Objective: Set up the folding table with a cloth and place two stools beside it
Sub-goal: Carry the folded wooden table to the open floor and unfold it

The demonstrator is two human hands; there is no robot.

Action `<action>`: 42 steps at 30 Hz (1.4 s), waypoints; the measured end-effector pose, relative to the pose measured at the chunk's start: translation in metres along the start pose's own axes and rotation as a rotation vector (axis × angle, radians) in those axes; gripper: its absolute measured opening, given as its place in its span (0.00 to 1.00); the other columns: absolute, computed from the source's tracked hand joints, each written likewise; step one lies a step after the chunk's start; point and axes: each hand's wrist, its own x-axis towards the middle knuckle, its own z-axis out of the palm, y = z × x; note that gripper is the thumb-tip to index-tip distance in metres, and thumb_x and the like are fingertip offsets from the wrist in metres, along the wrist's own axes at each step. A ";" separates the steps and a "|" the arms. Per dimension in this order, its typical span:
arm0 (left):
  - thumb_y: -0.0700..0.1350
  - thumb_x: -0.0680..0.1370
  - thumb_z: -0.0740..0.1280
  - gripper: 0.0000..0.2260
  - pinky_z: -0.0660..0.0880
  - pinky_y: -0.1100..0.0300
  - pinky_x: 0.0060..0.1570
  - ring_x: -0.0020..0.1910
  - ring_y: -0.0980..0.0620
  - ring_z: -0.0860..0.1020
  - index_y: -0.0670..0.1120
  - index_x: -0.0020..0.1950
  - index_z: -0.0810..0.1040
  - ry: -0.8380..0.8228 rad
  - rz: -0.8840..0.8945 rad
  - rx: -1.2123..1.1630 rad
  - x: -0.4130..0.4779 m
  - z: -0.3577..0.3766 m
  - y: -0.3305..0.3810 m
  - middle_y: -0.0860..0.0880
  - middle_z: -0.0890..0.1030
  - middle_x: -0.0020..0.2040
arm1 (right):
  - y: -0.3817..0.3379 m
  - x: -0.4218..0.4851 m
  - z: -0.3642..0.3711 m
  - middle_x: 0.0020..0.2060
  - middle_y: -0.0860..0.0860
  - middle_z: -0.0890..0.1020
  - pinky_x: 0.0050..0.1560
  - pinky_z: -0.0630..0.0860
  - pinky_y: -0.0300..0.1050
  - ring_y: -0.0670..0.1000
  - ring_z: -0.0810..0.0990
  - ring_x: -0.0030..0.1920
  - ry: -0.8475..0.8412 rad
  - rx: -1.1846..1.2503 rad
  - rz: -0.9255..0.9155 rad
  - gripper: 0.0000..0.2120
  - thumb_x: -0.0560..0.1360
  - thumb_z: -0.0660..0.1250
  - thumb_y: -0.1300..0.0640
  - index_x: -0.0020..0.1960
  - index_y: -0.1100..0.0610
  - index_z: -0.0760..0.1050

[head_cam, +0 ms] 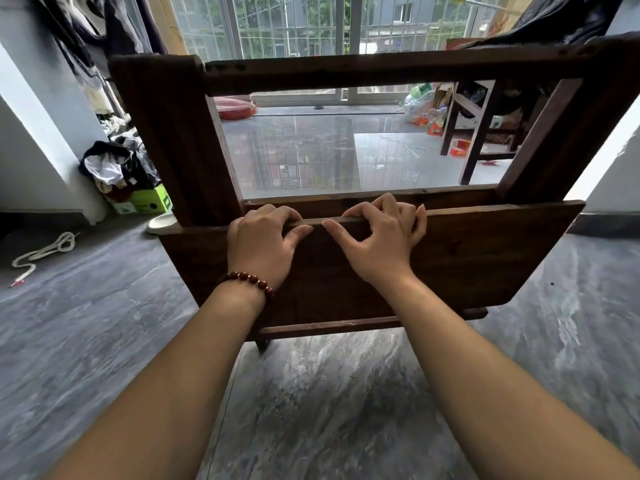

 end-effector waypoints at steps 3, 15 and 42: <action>0.57 0.76 0.63 0.13 0.63 0.55 0.55 0.55 0.50 0.75 0.52 0.54 0.79 0.032 -0.048 0.033 -0.004 0.001 0.010 0.52 0.80 0.52 | 0.005 0.009 -0.004 0.42 0.42 0.70 0.69 0.35 0.42 0.43 0.61 0.56 -0.031 0.045 0.014 0.16 0.67 0.63 0.29 0.38 0.41 0.75; 0.57 0.77 0.62 0.12 0.52 0.59 0.47 0.54 0.52 0.75 0.53 0.55 0.77 0.045 -0.130 0.065 -0.024 -0.001 0.038 0.54 0.79 0.53 | 0.007 0.020 -0.006 0.39 0.42 0.73 0.73 0.44 0.48 0.46 0.69 0.53 0.008 0.124 0.048 0.14 0.72 0.67 0.41 0.37 0.50 0.80; 0.47 0.76 0.66 0.15 0.72 0.58 0.58 0.61 0.55 0.70 0.52 0.63 0.74 -0.267 0.404 0.002 -0.063 -0.091 -0.020 0.53 0.73 0.62 | -0.063 -0.022 0.003 0.37 0.44 0.74 0.73 0.47 0.52 0.50 0.74 0.48 0.025 0.116 0.047 0.10 0.70 0.63 0.45 0.37 0.51 0.70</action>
